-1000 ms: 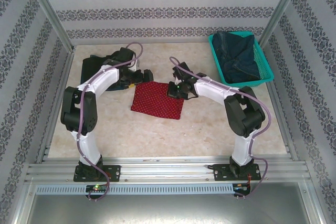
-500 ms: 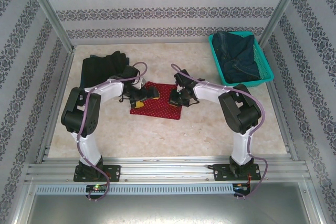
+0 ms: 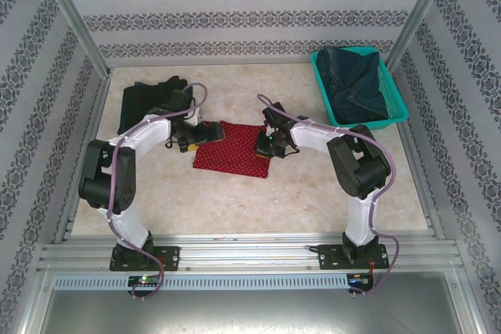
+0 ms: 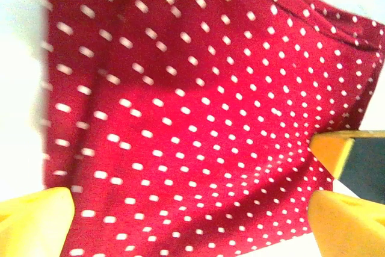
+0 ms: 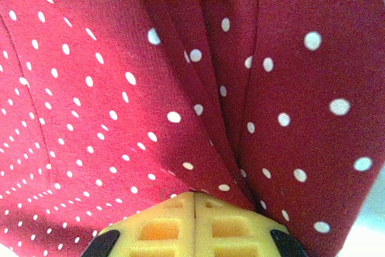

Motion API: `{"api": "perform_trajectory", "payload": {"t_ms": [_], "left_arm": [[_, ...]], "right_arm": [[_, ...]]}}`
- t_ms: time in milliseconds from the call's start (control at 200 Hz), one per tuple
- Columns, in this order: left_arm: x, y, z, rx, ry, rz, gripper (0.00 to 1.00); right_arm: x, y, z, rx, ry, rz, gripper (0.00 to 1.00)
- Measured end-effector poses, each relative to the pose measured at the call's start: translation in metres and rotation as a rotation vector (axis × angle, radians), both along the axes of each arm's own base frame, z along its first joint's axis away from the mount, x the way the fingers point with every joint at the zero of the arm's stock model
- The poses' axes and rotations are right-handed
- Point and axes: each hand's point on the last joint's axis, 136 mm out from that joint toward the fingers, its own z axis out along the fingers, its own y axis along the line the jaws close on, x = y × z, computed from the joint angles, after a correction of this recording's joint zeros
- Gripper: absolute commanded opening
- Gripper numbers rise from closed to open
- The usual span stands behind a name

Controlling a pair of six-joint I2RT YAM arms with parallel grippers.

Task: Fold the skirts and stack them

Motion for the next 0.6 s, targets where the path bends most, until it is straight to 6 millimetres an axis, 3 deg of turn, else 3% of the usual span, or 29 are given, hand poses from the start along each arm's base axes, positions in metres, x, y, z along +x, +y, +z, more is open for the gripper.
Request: {"api": "perform_trajectory", "payload": {"t_ms": [135, 380, 600], "left_arm": [[0.012, 0.020, -0.011, 0.111, 0.007, -0.030, 0.94], [0.012, 0.025, -0.053, 0.170, 0.096, -0.077, 0.75], [0.016, 0.022, -0.053, 0.110, 0.105, -0.074, 0.50]], "right_arm": [[0.000, 0.000, 0.000, 0.000, -0.001, 0.000, 0.00], [0.000, 0.000, 0.000, 0.001, 0.000, -0.001, 0.00], [0.000, 0.001, 0.000, 0.002, 0.000, 0.000, 0.00]]}}
